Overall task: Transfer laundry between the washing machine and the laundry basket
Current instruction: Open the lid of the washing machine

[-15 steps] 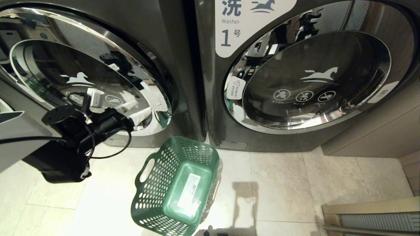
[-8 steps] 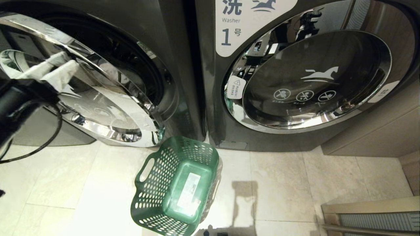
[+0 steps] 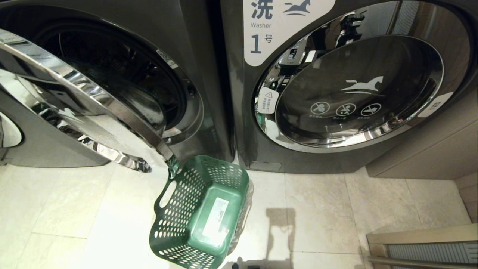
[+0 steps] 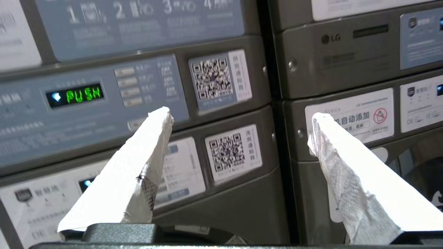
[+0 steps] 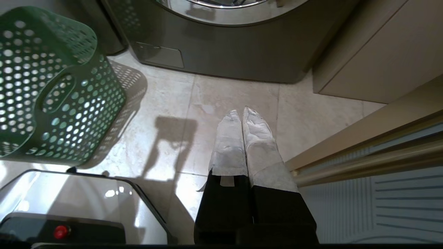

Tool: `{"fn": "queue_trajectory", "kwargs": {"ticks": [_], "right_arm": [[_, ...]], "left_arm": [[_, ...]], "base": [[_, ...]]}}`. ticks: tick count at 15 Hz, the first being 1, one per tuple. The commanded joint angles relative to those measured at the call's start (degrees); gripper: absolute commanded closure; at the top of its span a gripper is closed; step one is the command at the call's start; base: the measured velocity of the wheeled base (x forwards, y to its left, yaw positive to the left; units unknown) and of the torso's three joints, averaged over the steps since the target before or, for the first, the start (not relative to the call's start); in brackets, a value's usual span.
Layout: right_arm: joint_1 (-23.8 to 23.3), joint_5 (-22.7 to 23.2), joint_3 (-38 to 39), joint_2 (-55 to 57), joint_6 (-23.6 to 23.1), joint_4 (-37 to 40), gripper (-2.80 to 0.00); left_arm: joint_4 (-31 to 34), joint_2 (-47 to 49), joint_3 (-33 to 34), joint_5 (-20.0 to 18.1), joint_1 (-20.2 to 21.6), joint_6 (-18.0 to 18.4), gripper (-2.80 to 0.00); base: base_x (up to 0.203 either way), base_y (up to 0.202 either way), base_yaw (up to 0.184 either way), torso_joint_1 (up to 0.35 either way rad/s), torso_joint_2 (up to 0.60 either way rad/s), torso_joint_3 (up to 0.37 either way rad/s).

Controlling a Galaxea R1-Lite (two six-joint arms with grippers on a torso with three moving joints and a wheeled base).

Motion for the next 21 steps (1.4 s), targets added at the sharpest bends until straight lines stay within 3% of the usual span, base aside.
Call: {"fn": "queue_trajectory", "kwargs": {"ticks": [1, 5, 18, 20, 21], "right_arm": [[0.0, 0.03, 0.02, 0.06, -0.06, 0.06, 0.0], [0.0, 0.03, -0.04, 0.06, -0.06, 0.04, 0.0], [0.0, 0.03, 0.05, 0.06, -0.06, 0.06, 0.0], [0.0, 0.03, 0.04, 0.06, -0.06, 0.05, 0.0], [0.0, 0.03, -0.03, 0.06, -0.06, 0.03, 0.0]], "left_arm": [[-0.06, -3.52, -1.26, -0.37, 0.21, -0.26, -2.8], [3.38, -3.21, -2.64, -0.47, 0.12, -1.87, -2.8], [3.95, -0.28, -0.62, -0.47, 0.12, -2.27, -2.8], [3.95, 0.84, -0.9, -0.38, 0.12, -3.71, -2.8], [3.95, 1.57, -0.54, -0.3, 0.12, -3.73, -1.34]], "base": [[0.0, 0.0, 0.0, 0.0, 0.0, 0.0], [0.0, 0.0, 0.0, 0.0, 0.0, 0.0], [0.0, 0.0, 0.0, 0.0, 0.0, 0.0], [0.0, 0.0, 0.0, 0.0, 0.0, 0.0], [0.0, 0.0, 0.0, 0.0, 0.0, 0.0]]}}
